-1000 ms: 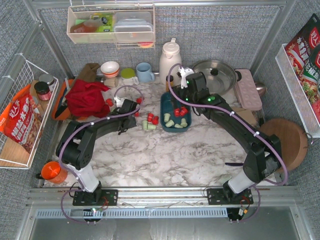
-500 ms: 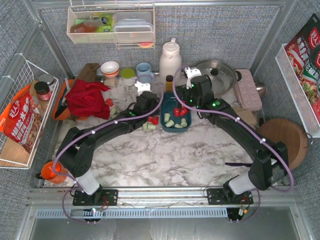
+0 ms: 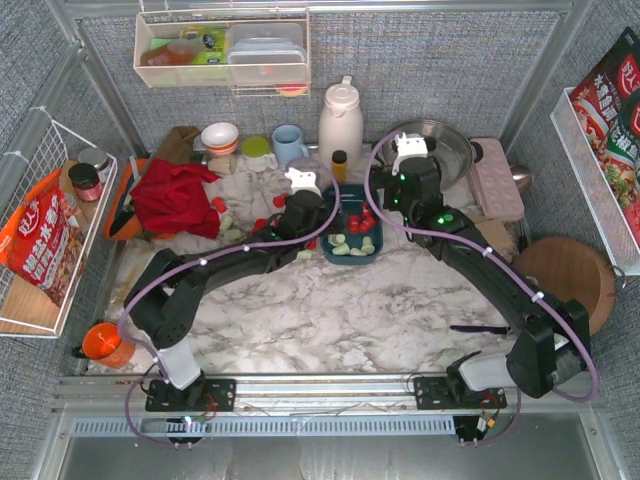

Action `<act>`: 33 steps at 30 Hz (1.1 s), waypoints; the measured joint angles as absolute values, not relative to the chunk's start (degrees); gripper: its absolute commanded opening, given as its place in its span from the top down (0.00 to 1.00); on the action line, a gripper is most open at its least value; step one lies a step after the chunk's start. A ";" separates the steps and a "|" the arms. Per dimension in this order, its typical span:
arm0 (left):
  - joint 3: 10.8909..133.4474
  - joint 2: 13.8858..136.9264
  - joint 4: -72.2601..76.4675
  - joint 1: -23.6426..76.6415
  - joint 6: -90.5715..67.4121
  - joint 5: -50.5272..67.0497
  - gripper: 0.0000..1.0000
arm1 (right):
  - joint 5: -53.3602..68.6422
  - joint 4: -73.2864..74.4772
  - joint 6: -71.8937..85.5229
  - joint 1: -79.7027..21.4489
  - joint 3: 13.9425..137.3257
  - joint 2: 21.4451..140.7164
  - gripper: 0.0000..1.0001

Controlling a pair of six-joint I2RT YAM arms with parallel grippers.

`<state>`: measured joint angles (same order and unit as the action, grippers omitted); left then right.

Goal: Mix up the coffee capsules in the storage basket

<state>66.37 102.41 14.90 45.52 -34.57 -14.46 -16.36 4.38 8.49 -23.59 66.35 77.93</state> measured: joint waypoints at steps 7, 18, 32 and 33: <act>60.18 92.51 14.39 45.52 -35.11 -21.30 0.13 | -13.17 4.16 8.88 -23.31 67.46 80.40 0.01; 50.24 82.04 0.16 43.97 -35.97 -29.76 0.21 | -6.20 4.03 10.94 -23.35 67.33 83.13 0.01; 48.40 93.32 5.67 37.41 -34.00 -20.21 0.30 | 1.41 2.50 14.37 -23.35 60.01 73.63 0.03; 48.97 94.32 6.28 37.17 -33.69 -19.64 0.32 | 1.54 2.61 14.33 -23.38 59.86 73.19 0.03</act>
